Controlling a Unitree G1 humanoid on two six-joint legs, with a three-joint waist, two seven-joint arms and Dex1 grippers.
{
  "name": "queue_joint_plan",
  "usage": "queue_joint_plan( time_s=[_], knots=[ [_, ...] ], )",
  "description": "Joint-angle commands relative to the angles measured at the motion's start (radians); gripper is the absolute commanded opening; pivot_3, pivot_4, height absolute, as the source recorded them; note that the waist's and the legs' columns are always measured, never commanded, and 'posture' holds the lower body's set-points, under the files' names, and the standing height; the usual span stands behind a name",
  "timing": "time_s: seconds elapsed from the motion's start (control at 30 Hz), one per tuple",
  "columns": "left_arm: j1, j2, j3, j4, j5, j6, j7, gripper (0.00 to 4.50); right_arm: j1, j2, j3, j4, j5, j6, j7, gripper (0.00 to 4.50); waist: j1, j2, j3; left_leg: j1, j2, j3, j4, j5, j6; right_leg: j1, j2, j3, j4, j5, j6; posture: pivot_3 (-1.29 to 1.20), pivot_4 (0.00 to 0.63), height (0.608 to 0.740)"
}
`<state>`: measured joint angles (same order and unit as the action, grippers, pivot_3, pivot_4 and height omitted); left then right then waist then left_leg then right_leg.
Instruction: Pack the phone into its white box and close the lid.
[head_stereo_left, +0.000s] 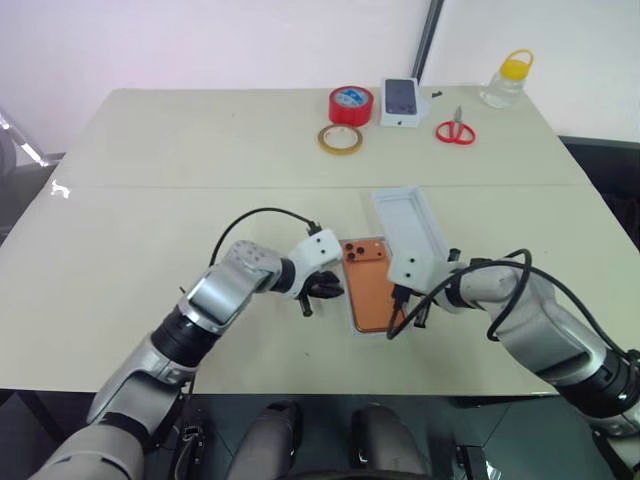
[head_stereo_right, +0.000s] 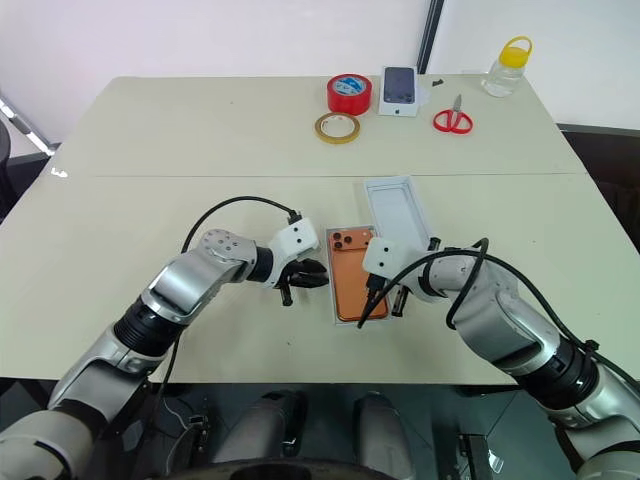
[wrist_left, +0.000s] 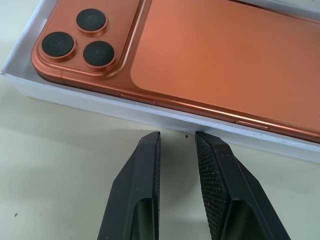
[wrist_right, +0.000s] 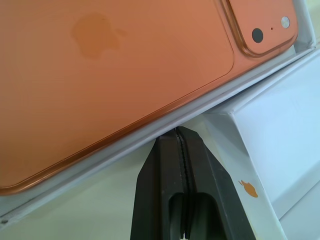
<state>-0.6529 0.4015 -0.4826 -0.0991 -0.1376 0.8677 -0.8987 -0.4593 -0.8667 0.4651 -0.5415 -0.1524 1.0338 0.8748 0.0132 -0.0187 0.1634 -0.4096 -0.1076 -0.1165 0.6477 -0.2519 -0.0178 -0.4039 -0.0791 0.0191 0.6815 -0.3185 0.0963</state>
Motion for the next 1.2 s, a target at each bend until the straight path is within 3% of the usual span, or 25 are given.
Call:
queue_joint_plan(
  time_s=[0.03,0.5,0.77,0.87,1.03,1.2],
  knots=[
    [-0.001,-0.041,-0.043,-0.015,-0.020,-0.003,-0.016,1.17,-0.011,0.016,-0.003,-0.067,0.031,-0.024,0.011,0.00,0.000,0.000,0.000,0.000,0.000,0.000,0.000,0.000,0.000,0.000,0.000,0.000,0.000,0.000,0.000,0.00,0.150,0.740],
    [0.071,0.070,0.064,-0.070,-0.041,0.007,0.000,1.17,-0.005,-0.002,-0.014,-0.069,0.057,-0.038,0.017,0.00,-0.017,0.000,0.000,0.000,0.001,0.000,0.000,0.000,0.000,-0.001,0.001,0.000,0.001,0.000,0.000,0.00,0.150,0.740],
    [0.133,0.153,0.167,-0.117,-0.086,0.006,0.007,1.17,-0.023,-0.091,-0.096,0.016,0.061,-0.115,0.036,0.00,-0.027,0.000,0.000,0.000,0.001,0.000,0.000,0.000,0.000,-0.001,0.001,0.000,0.001,0.000,0.000,0.00,0.150,0.740],
    [0.206,0.220,0.245,-0.153,-0.134,-0.067,-0.042,1.12,-0.058,-0.121,-0.169,0.065,0.104,-0.123,0.072,0.86,-0.030,0.000,0.000,0.000,0.001,0.000,-0.001,0.000,0.000,-0.002,0.001,0.000,0.001,0.000,0.000,0.00,0.150,0.740],
    [0.338,0.291,0.414,-0.186,-0.234,-0.219,-0.132,1.12,-0.215,0.055,-0.274,0.151,0.210,0.150,0.012,3.42,-0.028,0.001,0.000,0.000,0.002,0.000,-0.001,0.000,0.000,-0.002,0.001,0.000,0.001,0.000,0.000,0.00,0.150,0.740],
    [0.399,0.305,0.500,-0.152,-0.235,-0.410,-0.156,1.12,-0.402,0.343,-0.349,0.367,0.219,0.457,-0.169,3.42,-0.027,0.001,0.000,0.000,0.002,0.000,-0.001,0.000,-0.001,-0.002,0.001,0.001,0.001,0.000,-0.001,0.00,0.150,0.740]
  ],
)
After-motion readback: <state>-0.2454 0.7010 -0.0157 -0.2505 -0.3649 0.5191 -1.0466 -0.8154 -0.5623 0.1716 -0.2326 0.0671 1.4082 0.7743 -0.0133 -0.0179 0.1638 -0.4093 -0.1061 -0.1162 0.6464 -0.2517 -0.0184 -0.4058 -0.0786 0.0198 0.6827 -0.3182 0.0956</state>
